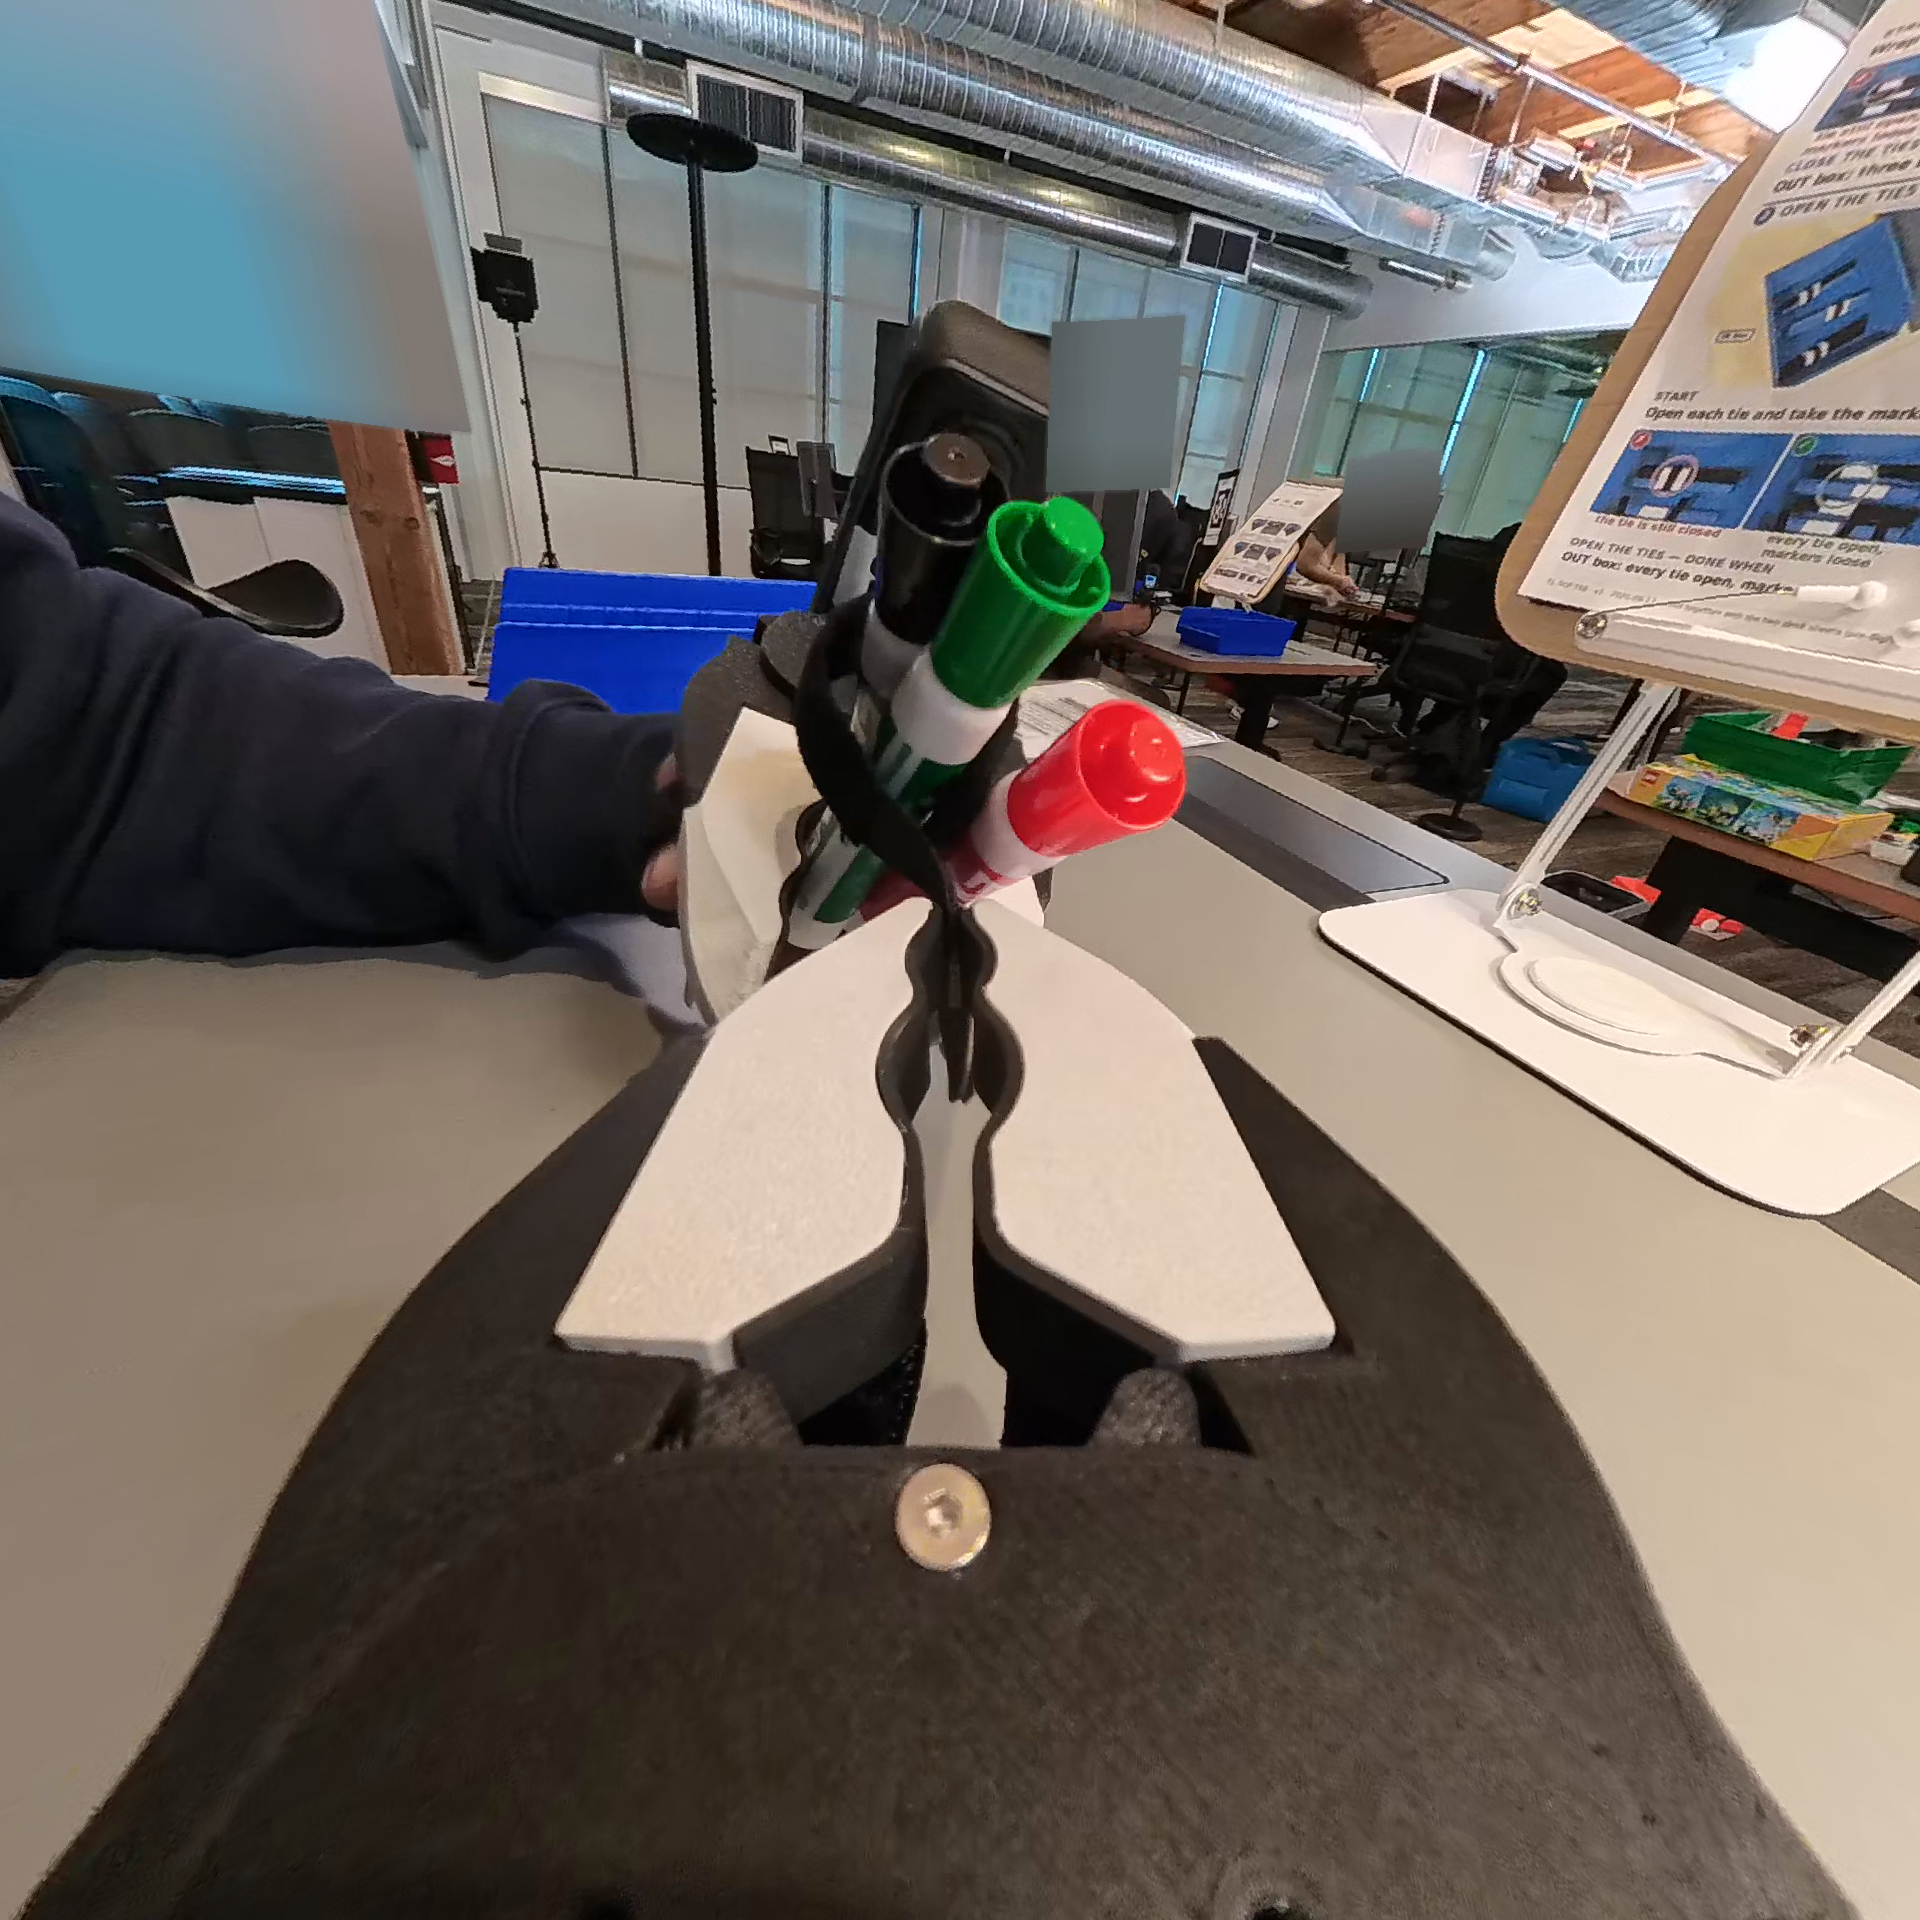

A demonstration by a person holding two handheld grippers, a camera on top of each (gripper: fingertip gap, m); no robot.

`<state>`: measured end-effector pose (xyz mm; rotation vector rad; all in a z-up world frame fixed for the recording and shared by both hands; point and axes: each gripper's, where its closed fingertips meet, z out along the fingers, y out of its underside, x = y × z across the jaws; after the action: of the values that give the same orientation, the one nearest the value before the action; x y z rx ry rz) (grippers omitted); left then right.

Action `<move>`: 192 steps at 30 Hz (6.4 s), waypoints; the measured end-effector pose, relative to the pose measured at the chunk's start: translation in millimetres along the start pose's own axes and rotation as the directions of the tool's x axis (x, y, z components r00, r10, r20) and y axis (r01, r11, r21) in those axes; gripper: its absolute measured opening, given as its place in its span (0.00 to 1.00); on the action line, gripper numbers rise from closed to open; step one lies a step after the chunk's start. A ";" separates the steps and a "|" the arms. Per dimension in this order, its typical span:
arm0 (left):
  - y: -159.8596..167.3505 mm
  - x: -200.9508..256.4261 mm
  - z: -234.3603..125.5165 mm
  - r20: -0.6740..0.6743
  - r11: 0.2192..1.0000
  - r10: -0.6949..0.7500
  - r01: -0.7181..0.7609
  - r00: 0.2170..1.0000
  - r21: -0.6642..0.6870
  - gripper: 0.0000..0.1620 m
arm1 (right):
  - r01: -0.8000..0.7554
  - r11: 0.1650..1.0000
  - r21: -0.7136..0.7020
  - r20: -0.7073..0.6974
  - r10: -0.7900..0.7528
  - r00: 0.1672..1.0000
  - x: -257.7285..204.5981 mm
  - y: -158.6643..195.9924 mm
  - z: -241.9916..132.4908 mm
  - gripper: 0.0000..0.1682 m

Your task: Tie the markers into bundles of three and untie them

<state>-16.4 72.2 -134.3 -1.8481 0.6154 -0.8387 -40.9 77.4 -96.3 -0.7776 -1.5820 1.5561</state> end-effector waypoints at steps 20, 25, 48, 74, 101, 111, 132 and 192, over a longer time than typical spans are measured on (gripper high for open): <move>7.7 -15.8 3.0 0.107 0.999 0.020 -0.015 0.994 -0.052 0.27 | -0.052 0.997 -0.051 -0.012 0.052 0.999 -0.3 10.5 4.2 0.01; 6.3 -19.7 3.5 0.135 0.999 0.016 -0.011 0.991 -0.044 0.27 | -0.072 0.993 -0.090 -0.001 0.072 0.997 -1.9 18.5 6.8 0.01; 2.6 -73.3 -17.0 0.602 0.948 0.313 -0.206 0.735 -0.240 0.27 | 0.080 0.971 -0.226 -0.089 -0.102 0.991 25.0 37.0 4.3 0.18; 40.4 -96.7 -34.2 0.590 0.830 0.528 -0.226 0.610 -0.509 0.28 | 0.463 0.855 -0.232 -0.060 -0.488 0.871 41.2 40.3 -10.6 0.30; 58.7 -77.1 -24.7 0.443 0.843 0.452 -0.208 0.774 -0.497 0.28 | 0.538 0.788 -0.299 0.007 -0.562 0.827 50.9 59.1 -20.0 0.29; 66.4 -64.1 -20.2 0.354 0.823 0.451 -0.229 0.819 -0.520 0.27 | 0.583 0.776 -0.240 0.065 -0.587 0.807 27.0 51.7 -15.6 0.29; 80.0 -51.4 -14.2 0.293 0.763 0.443 -0.184 0.847 -0.620 0.27 | 0.701 0.652 -0.290 0.147 -0.693 0.705 -6.5 62.3 -2.9 0.21; 76.8 -58.5 -11.3 0.342 0.817 0.408 -0.171 0.846 -0.550 0.27 | 0.790 0.537 -0.297 0.113 -0.801 0.587 -7.0 50.4 -6.3 0.12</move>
<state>-65.9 77.7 -217.8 -2.2333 0.8498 -0.0091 -36.5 78.1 -147.5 -0.1366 -1.8096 0.5987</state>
